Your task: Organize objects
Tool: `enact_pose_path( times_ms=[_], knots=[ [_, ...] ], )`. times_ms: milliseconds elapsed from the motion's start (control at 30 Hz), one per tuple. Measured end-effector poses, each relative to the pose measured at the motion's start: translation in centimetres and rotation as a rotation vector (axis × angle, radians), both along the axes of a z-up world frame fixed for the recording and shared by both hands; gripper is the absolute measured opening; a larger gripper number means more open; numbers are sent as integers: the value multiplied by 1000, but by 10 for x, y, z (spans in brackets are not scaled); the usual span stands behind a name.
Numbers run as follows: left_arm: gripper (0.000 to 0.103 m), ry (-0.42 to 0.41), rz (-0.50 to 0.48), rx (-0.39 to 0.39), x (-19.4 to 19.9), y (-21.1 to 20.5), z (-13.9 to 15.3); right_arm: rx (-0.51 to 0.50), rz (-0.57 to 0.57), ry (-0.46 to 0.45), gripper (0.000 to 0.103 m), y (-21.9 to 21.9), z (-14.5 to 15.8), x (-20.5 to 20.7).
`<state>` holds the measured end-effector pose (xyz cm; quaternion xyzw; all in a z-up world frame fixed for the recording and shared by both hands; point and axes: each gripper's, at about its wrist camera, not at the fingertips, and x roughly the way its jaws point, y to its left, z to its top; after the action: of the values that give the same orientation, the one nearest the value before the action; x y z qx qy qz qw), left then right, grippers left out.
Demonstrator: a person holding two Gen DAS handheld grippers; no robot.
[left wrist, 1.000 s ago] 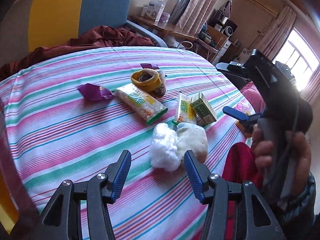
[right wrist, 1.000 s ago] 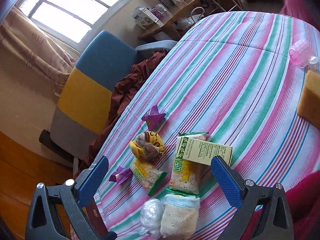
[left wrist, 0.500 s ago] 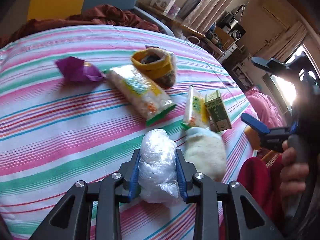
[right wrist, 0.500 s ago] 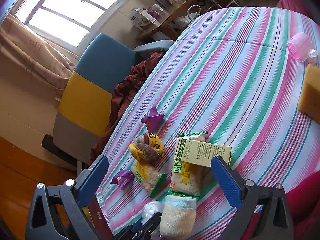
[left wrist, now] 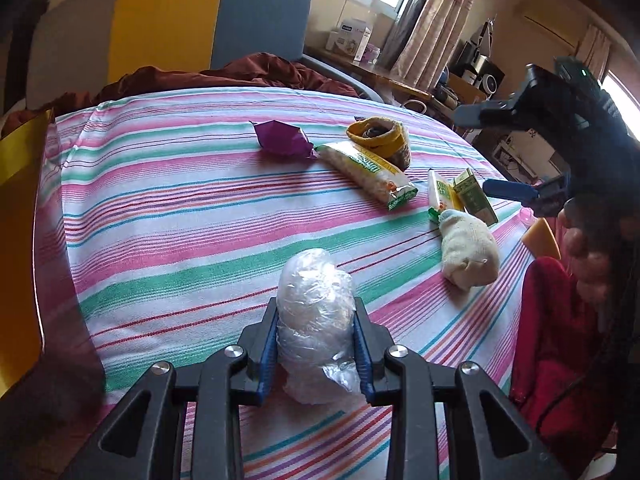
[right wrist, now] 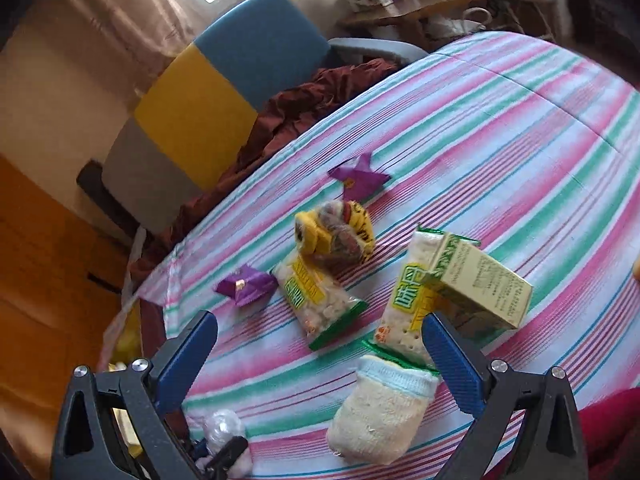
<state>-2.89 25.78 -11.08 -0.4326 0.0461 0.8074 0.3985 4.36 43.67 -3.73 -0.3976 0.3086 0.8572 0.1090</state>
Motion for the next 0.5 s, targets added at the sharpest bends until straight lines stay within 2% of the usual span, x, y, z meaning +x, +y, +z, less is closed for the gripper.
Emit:
enact_pose_path(
  times_ms=[133, 233, 300, 333, 500],
  knots=[
    [33, 87, -32, 1, 10, 4, -4, 101, 123, -103, 101, -31, -10, -18],
    [33, 82, -37, 8, 9, 2, -4, 130, 186, -193, 91, -43, -24, -30],
    [33, 82, -38, 19, 9, 1, -5, 168, 205, -246, 75, -47, -28, -38],
    [33, 85, -38, 19, 9, 2, -6, 187, 204, -263, 73, -47, -28, -44],
    [33, 81, -41, 28, 8, 0, -6, 219, 181, -313, 73, -36, -34, -83]
  ],
)
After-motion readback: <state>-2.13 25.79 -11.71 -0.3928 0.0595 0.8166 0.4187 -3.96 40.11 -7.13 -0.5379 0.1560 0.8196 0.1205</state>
